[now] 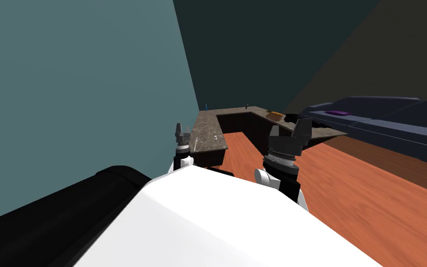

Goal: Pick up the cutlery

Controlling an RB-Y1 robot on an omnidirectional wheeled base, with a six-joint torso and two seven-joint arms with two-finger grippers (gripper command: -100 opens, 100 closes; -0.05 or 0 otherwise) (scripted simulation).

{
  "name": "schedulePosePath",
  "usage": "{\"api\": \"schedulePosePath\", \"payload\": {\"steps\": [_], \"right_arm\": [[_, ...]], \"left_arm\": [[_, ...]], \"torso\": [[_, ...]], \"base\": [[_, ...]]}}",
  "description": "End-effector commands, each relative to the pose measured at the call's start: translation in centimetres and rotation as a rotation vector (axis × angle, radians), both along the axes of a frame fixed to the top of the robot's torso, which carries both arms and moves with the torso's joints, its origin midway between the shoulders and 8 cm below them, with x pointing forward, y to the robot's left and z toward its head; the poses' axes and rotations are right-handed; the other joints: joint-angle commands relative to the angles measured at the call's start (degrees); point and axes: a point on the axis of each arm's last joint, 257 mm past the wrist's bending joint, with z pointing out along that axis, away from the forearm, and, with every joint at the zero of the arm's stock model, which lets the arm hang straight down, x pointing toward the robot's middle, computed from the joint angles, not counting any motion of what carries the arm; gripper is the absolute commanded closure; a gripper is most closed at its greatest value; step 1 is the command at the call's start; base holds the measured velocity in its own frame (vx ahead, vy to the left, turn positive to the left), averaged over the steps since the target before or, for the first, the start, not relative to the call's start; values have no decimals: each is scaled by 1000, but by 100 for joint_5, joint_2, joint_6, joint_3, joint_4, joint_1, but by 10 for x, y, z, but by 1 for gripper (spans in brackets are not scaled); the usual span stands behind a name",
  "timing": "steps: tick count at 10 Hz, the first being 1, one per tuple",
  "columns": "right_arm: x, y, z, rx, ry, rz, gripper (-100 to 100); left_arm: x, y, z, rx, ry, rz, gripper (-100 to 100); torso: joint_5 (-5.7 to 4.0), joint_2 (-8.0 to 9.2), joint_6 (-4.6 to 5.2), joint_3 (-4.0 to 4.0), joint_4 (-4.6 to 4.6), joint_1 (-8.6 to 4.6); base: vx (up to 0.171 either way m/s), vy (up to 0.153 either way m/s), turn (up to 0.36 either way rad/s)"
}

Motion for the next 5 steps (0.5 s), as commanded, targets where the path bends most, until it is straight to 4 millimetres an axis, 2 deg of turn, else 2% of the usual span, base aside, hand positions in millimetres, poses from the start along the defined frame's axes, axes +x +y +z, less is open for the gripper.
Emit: {"api": "schedulePosePath", "payload": {"steps": [1, 3, 5], "right_arm": [[0, 0, 0, 0, 0, 0, 0], [0, 0, 0, 0, 0, 0, 0], [0, 0, 0, 0, 0, 0, 0]], "left_arm": [[5, -1, -12, -12, 43, -39, -100], [10, -2, -30, -41, 107, -85, -100], [16, -1, -57, -84, 198, -139, -100]], "torso": [[0, 0, 0, 0, 0, 0], [-2, 21, 2, 12, 4, -10], [-4, 35, 1, 20, 8, -16]], "base": [[-31, -17, -120], [-75, -39, -147], [-90, -47, -137]]}}
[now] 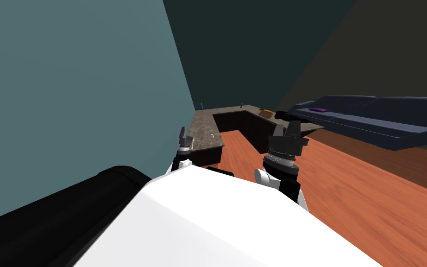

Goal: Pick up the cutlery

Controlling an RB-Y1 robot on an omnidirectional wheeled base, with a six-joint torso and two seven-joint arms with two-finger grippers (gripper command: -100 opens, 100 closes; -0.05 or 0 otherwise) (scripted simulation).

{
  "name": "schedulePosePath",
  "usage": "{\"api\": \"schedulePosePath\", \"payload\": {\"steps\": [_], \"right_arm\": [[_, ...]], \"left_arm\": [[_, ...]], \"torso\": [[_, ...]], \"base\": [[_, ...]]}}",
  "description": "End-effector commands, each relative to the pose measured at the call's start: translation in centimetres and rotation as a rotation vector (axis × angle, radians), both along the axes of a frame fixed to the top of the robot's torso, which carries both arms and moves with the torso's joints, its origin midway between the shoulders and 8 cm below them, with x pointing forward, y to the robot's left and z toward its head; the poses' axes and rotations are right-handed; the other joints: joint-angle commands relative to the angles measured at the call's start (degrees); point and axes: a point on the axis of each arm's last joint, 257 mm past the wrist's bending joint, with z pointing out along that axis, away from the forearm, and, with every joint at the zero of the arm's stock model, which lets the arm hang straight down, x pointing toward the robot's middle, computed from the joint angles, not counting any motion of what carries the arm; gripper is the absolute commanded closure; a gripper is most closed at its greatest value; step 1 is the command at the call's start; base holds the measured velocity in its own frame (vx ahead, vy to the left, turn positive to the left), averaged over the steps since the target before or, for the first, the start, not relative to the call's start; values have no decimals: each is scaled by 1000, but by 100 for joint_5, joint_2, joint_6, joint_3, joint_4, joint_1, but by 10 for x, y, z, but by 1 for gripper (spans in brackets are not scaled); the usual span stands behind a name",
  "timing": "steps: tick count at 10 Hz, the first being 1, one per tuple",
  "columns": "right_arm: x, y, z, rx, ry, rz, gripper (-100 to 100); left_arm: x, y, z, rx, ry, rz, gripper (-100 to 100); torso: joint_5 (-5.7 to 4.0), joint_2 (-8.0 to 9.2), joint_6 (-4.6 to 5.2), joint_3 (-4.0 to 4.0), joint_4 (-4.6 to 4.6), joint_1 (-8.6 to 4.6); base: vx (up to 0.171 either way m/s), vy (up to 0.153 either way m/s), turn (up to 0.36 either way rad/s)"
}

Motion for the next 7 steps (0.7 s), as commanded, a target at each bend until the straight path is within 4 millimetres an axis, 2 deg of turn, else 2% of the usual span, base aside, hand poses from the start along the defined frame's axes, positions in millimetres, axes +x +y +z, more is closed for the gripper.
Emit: {"api": "schedulePosePath", "payload": {"steps": [1, 5, 6, 7], "right_arm": [[0, 0, 0, 0, 0, 0, 0], [0, 0, 0, 0, 0, 0, 0], [0, 0, 0, 0, 0, 0, 0], [0, 0, 0, 0, 0, 0, 0]], "left_arm": [[3, 1, -26, -41, 88, -46, -100], [0, 6, -116, -163, 364, -136, -100], [0, 5, -116, -147, 371, -145, -100], [-6, 8, -142, -179, 451, -161, -100]], "torso": [[0, 0, 0, 0, 0, 0], [-5, 22, -1, 13, 5, -18], [-6, 25, -1, 15, 6, -25], [-5, 13, -2, 9, 4, -16]], "base": [[-128, -65, -179], [-138, -105, -197], [-103, -102, -75], [-98, -108, -167]]}}
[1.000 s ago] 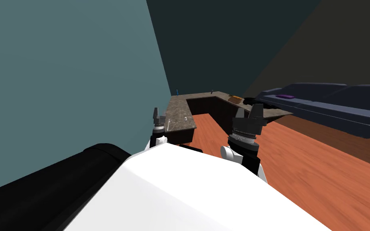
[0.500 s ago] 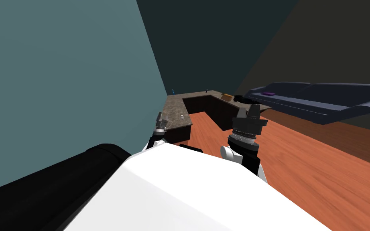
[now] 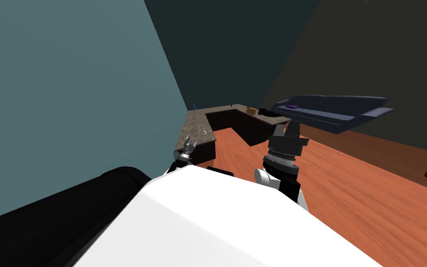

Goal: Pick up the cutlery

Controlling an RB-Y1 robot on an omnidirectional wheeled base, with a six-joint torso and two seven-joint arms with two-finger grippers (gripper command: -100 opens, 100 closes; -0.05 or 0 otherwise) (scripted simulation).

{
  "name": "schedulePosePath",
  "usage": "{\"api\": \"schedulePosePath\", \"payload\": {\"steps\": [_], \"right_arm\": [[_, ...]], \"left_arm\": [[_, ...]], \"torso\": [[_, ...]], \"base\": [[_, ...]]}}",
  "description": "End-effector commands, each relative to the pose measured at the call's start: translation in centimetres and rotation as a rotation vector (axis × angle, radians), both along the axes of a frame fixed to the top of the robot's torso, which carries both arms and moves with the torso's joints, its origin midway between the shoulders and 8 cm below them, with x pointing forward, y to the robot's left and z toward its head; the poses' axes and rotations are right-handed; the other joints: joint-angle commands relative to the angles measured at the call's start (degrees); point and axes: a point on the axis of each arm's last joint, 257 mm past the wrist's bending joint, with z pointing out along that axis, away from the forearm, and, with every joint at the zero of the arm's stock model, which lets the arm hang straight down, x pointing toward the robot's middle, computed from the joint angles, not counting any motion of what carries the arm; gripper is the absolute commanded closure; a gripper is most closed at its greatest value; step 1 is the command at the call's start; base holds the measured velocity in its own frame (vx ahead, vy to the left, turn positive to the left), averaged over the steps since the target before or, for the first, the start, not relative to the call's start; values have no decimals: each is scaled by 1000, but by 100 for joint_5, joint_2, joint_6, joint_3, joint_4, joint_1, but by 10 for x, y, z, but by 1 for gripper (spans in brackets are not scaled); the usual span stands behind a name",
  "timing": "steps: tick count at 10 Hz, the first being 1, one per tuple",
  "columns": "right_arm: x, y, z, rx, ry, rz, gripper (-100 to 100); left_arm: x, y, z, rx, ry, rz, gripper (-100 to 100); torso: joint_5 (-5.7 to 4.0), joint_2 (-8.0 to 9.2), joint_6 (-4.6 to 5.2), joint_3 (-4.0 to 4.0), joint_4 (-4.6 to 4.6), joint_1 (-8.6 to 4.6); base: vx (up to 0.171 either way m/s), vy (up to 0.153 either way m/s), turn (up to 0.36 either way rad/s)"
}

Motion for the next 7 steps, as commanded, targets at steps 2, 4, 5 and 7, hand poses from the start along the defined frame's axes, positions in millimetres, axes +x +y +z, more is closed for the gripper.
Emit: {"api": "schedulePosePath", "payload": {"steps": [2, 4, 5, 7], "right_arm": [[0, 0, 0, 0, 0, 0, 0], [0, 0, 0, 0, 0, 0, 0], [0, 0, 0, 0, 0, 0, 0], [0, 0, 0, 0, 0, 0, 0]], "left_arm": [[-10, 5, -40, -32, 132, -30, -100], [-21, 9, -68, -49, 222, -44, -100], [-34, 14, -96, -76, 309, -46, -100], [-51, 21, -124, -71, 407, -64, -100]], "torso": [[2, -10, -2, -5, -1, 16], [3, -16, -2, -8, -3, 19], [3, -8, 0, -5, -2, 11], [-1, -3, -4, -1, 0, 2]], "base": [[-67, -66, -96], [-75, -80, -116], [-127, -143, -223], [-85, -103, -100]]}}
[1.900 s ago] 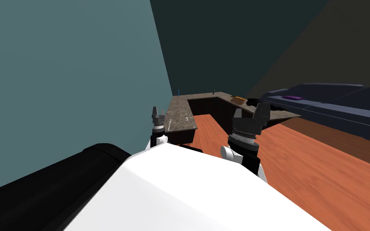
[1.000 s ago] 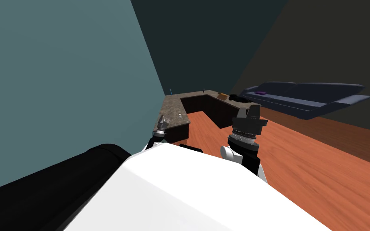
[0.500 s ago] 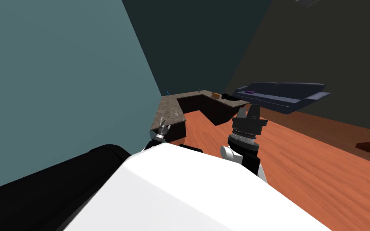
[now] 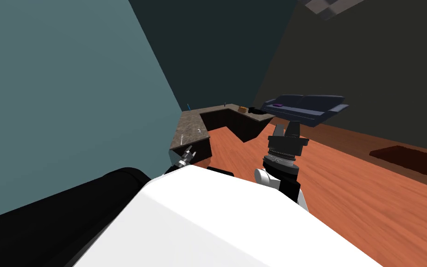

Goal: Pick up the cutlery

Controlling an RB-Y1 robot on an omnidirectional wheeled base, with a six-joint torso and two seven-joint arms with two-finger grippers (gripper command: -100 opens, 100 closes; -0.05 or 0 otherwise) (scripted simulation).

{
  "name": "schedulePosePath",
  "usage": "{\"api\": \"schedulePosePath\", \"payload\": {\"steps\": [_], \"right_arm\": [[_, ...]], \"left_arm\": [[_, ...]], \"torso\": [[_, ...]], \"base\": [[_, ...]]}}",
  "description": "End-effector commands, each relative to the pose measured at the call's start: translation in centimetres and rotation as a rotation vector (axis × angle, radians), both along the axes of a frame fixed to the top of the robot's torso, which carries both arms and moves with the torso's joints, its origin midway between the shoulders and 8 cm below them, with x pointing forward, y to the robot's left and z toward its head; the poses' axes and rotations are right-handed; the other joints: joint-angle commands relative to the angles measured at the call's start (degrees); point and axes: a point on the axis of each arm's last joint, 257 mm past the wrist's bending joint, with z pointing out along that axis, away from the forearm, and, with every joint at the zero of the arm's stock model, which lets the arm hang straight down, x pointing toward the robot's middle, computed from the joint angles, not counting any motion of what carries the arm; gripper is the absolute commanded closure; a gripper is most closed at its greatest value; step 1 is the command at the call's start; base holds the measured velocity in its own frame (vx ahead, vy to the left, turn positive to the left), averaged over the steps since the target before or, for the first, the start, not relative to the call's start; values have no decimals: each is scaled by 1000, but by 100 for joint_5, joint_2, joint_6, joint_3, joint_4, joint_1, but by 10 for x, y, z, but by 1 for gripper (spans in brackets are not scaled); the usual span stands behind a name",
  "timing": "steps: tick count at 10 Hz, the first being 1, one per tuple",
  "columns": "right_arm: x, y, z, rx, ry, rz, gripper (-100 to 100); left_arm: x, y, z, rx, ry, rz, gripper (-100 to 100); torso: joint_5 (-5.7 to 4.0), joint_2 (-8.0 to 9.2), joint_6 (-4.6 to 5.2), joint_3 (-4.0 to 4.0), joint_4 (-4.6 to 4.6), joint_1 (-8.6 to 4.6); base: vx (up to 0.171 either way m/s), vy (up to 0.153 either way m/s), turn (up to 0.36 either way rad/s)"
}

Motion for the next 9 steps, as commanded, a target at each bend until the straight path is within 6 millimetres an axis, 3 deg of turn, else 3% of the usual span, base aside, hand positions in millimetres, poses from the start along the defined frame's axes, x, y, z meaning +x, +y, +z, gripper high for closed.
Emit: {"api": "schedulePosePath", "payload": {"steps": [1, 2, 3, 4, 5, 6, 7, 8, 9], "right_arm": [[0, 0, 0, 0, 0, 0, 0], [0, 0, 0, 0, 0, 0, 0], [0, 0, 0, 0, 0, 0, 0], [0, 0, 0, 0, 0, 0, 0], [0, 0, 0, 0, 0, 0, 0], [0, 0, 0, 0, 0, 0, 0], [0, 0, 0, 0, 0, 0, 0], [0, 0, 0, 0, 0, 0, 0], [0, 0, 0, 0, 0, 0, 0]], "left_arm": [[-7, 3, -11, 4, 49, -14, -100], [-25, 11, -37, -4, 140, -15, -100], [-26, 11, -37, 5, 144, -24, -100], [-46, 20, -62, -1, 233, -20, -100], [-47, 22, -62, 13, 239, -33, -100], [-70, 33, -85, 13, 326, -29, -100], [-70, 34, -84, 26, 332, -41, -100], [-94, 47, -105, 34, 418, -37, -100], [-94, 49, -104, 47, 423, -48, -100]], "torso": [[0, 0, 0, 0, 0, 0], [1, -9, -2, -4, -1, 9], [1, -11, 0, -6, -2, 3], [1, -17, -2, -9, -2, 10], [0, -14, -1, -8, -3, 4], [2, -16, -2, -9, -3, 12], [2, -19, 0, -10, -3, 12], [2, -21, -2, -11, -3, 16], [2, -17, -1, -9, -3, 12]], "base": [[-59, -72, -64], [-53, -95, -143], [-45, -76, -60], [-51, -94, -131], [-47, -73, -62], [-38, -79, -111], [-33, -64, -87], [-44, -77, -161], [-32, -66, -55]]}}
